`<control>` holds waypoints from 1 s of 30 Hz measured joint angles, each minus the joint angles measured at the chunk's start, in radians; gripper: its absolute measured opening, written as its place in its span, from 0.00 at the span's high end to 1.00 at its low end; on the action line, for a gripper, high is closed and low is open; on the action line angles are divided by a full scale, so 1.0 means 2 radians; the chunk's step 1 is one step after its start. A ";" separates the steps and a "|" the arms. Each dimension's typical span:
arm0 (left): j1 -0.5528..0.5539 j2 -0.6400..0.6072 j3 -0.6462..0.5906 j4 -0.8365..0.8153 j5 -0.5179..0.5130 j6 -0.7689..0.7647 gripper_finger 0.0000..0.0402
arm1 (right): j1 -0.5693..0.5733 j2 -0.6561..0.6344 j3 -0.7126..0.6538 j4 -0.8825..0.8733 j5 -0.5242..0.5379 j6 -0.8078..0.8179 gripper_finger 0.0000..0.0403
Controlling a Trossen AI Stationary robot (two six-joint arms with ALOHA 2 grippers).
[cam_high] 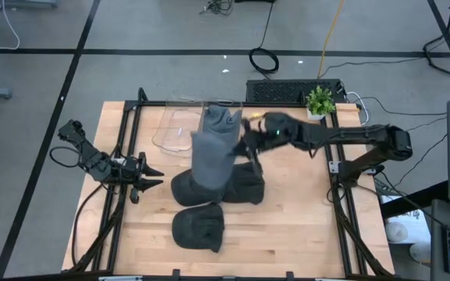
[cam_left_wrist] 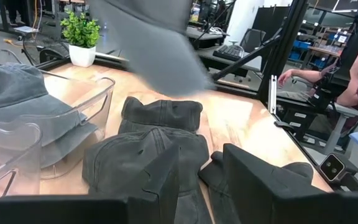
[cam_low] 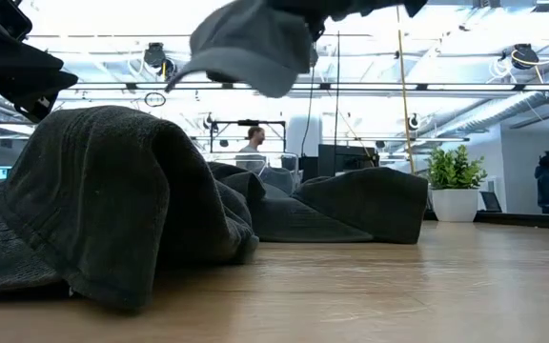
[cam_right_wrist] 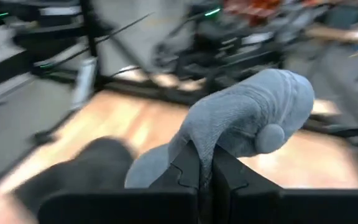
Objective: Pick & Place hat
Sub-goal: Put the blue cap into the right transparent bin
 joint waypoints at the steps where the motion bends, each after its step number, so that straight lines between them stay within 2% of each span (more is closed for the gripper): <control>1: 0.000 0.000 0.000 0.000 0.000 0.000 0.67 | -0.014 0.000 0.000 0.007 0.007 -0.007 1.00; 4: 0.000 0.000 0.000 0.000 0.000 0.000 0.67 | -0.057 0.012 0.000 0.032 0.018 -0.018 1.00; 7: 0.000 0.000 0.000 0.000 0.000 0.000 0.67 | -0.100 0.025 -0.001 0.041 0.001 -0.024 1.00; 12: 0.000 0.000 0.000 0.000 0.000 0.000 0.67 | -0.144 0.056 0.000 0.063 -0.013 -0.079 1.00; 18: 0.000 0.000 0.000 0.000 0.000 0.000 0.67 | -0.167 0.074 0.000 0.076 -0.063 -0.083 1.00; 30: 0.000 0.000 0.000 0.000 0.000 0.000 0.67 | -0.169 0.147 0.000 0.068 -0.077 -0.098 1.00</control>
